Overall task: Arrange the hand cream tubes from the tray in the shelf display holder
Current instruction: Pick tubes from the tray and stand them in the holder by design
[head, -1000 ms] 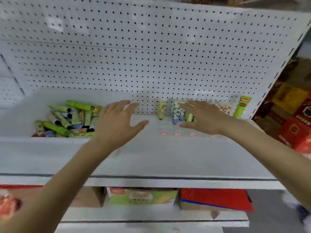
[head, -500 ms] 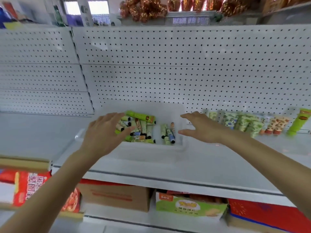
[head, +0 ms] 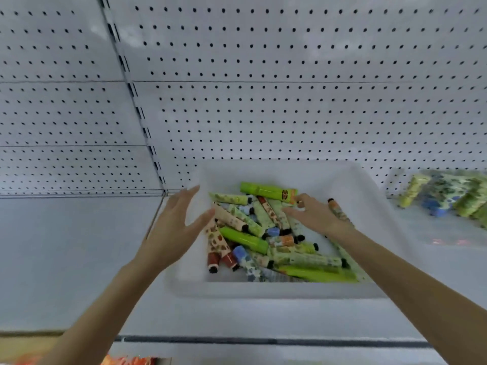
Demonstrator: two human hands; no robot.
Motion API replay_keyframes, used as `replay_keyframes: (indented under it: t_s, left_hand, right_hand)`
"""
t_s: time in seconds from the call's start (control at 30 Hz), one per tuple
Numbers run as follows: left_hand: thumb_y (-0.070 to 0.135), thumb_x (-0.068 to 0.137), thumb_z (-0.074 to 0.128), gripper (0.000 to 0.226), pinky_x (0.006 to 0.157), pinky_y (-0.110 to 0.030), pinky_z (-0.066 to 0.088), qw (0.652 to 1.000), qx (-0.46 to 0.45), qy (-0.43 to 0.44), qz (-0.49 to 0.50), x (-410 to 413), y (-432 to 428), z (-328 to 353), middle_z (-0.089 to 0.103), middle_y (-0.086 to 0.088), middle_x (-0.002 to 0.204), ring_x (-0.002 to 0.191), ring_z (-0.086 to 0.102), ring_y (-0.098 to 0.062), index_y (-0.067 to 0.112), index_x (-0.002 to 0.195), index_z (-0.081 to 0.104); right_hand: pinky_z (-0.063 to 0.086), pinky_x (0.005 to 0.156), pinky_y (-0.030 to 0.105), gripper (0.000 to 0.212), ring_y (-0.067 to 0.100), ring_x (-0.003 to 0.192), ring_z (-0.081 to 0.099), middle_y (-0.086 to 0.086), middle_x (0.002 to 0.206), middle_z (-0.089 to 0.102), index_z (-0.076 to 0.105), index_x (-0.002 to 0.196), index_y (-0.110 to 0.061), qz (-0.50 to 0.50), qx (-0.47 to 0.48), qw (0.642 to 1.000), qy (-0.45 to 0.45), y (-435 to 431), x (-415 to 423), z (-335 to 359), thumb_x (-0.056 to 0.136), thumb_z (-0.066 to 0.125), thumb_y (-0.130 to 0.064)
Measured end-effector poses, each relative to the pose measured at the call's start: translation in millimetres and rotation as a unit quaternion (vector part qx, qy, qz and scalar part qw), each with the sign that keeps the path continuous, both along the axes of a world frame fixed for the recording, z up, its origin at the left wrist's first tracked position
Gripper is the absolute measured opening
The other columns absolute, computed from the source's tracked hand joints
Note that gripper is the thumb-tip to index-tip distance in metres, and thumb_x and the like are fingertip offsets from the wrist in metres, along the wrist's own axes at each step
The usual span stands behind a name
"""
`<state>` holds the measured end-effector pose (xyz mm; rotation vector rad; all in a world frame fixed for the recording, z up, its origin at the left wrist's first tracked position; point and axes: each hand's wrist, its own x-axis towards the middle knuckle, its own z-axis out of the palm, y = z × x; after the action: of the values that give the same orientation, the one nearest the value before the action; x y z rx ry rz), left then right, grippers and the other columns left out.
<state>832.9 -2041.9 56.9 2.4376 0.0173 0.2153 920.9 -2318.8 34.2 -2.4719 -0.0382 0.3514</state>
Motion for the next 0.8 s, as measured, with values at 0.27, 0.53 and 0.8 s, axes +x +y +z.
replay_keyframes:
  t_s: [0.27, 0.53, 0.8]
  left_hand:
    - [0.066, 0.083, 0.036, 0.071, 0.107, -0.021, 0.009, 0.999, -0.024, 0.023, -0.034, 21.3, -0.3, -27.3, 0.009, 0.015, 0.159, 0.143, 0.001, 0.002, 0.044, 0.148, 0.017]
    - [0.069, 0.079, 0.032, 0.071, 0.109, -0.021, 0.006, 0.998, -0.051, 0.036, -0.023, 20.3, -3.0, -18.7, 0.014, 0.017, 0.157, 0.134, 0.002, 0.011, 0.047, 0.145, 0.020]
    - [0.079, 0.082, 0.027, 0.072, 0.120, -0.038, 0.011, 0.998, -0.044, 0.037, -0.019, 22.7, -0.2, -18.3, 0.019, 0.016, 0.158, 0.147, 0.007, -0.006, 0.045, 0.146, 0.023]
  right_hand:
    - [0.053, 0.091, 0.038, 0.066, 0.023, 0.095, 0.061, 0.016, 0.110, 0.061, 0.052, 0.125, 0.007, -0.239, 0.258, 0.934, 0.055, 0.2, 64.2, -37.4, 0.080, 0.072, -0.037]
    - [0.048, 0.068, 0.029, 0.056, 0.016, 0.073, 0.057, 0.011, 0.088, 0.065, 0.062, 0.104, 0.001, -0.266, 0.296, 0.914, 0.083, 2.6, 77.5, -50.5, 0.067, 0.083, -0.036]
    - [0.059, 0.073, 0.033, 0.019, 0.026, 0.075, 0.069, 0.014, 0.083, 0.067, 0.061, 0.074, -0.005, -0.192, 0.368, 0.909, 0.023, 27.1, 58.7, -29.1, 0.075, 0.078, -0.014]
